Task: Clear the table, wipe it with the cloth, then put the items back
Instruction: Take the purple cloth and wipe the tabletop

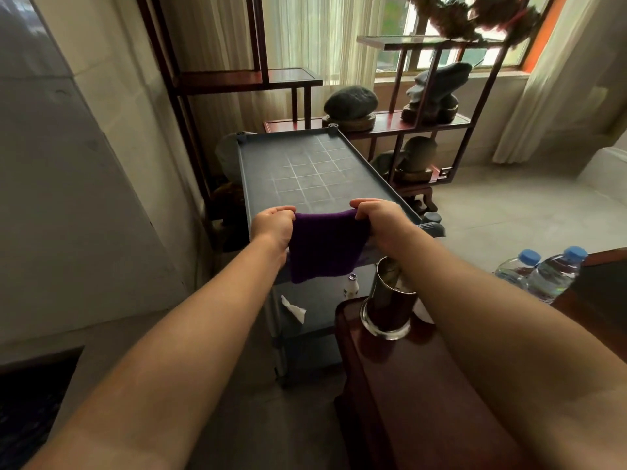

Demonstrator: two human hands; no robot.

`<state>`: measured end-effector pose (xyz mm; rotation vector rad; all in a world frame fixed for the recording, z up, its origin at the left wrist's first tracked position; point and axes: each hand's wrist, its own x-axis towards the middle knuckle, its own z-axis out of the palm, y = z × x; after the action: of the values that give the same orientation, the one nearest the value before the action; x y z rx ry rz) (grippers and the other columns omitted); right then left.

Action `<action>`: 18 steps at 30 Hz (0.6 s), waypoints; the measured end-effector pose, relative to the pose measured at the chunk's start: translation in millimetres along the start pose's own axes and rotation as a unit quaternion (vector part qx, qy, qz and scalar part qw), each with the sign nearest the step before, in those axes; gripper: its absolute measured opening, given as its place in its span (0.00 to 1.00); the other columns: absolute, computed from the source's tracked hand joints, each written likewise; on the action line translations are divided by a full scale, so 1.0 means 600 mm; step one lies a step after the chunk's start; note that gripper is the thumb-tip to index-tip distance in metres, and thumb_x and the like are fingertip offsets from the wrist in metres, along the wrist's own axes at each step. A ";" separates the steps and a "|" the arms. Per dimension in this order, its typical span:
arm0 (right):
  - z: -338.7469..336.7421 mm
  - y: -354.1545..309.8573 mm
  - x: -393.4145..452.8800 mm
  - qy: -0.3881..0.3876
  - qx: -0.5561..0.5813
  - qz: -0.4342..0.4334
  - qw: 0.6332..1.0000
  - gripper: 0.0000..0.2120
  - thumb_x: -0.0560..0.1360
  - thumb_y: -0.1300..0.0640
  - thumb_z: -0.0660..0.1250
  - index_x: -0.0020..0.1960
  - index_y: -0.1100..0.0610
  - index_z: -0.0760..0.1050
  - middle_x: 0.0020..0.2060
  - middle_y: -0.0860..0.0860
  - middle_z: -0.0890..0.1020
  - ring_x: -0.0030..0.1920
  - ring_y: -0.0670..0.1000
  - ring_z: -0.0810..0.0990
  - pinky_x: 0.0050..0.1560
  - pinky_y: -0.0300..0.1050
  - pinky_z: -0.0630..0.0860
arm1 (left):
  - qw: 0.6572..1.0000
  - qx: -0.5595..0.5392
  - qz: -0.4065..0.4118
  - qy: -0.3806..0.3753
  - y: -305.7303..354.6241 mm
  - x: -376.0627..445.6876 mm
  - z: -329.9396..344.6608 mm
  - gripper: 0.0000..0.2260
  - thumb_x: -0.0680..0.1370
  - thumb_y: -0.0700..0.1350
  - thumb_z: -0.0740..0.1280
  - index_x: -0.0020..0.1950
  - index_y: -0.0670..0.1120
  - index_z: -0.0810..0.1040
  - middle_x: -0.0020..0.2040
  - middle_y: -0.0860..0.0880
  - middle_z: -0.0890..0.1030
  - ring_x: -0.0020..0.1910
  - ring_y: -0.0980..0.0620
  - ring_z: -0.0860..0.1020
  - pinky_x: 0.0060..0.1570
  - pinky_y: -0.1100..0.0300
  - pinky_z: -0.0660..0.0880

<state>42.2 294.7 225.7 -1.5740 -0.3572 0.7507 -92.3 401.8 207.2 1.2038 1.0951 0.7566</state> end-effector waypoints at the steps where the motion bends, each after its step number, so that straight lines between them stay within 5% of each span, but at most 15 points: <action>1: -0.007 -0.010 -0.007 0.008 -0.013 -0.018 1.000 0.16 0.70 0.72 0.59 0.50 0.60 0.81 0.41 0.53 0.79 0.48 0.55 0.76 0.50 0.51 0.77 | 1.000 0.004 0.001 -0.003 0.008 -0.005 0.005 0.10 0.79 0.36 0.63 0.46 0.50 0.80 0.48 0.48 0.80 0.51 0.48 0.79 0.53 0.50 0.80; 7: -0.062 -0.055 -0.052 -0.001 -0.016 -0.052 0.999 0.13 0.71 0.71 0.62 0.49 0.58 0.79 0.43 0.55 0.78 0.47 0.55 0.76 0.49 0.51 0.76 | 0.999 0.021 0.020 -0.041 0.067 -0.034 0.037 0.07 0.74 0.37 0.66 0.48 0.43 0.83 0.46 0.46 0.81 0.52 0.44 0.81 0.54 0.46 0.80; 12: -0.130 -0.067 -0.092 0.026 -0.017 -0.048 0.998 0.15 0.72 0.69 0.62 0.57 0.67 0.78 0.45 0.58 0.75 0.47 0.57 0.73 0.46 0.50 0.72 | 0.996 0.044 0.018 -0.081 0.082 -0.057 0.093 0.09 0.73 0.37 0.66 0.51 0.38 0.82 0.44 0.44 0.80 0.52 0.44 0.82 0.52 0.46 0.81; 18: -0.222 -0.054 -0.136 0.120 -0.012 -0.049 0.991 0.17 0.71 0.69 0.62 0.59 0.70 0.76 0.45 0.58 0.75 0.45 0.56 0.74 0.48 0.53 0.75 | 0.971 0.085 0.008 -0.224 0.073 -0.083 0.201 0.05 0.76 0.41 0.66 0.50 0.42 0.76 0.49 0.44 0.79 0.46 0.46 0.78 0.49 0.52 0.78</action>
<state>74.5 147.1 276.6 -1.6374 -0.2643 0.4763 8.8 325.6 261.4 1.4453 0.7845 0.3769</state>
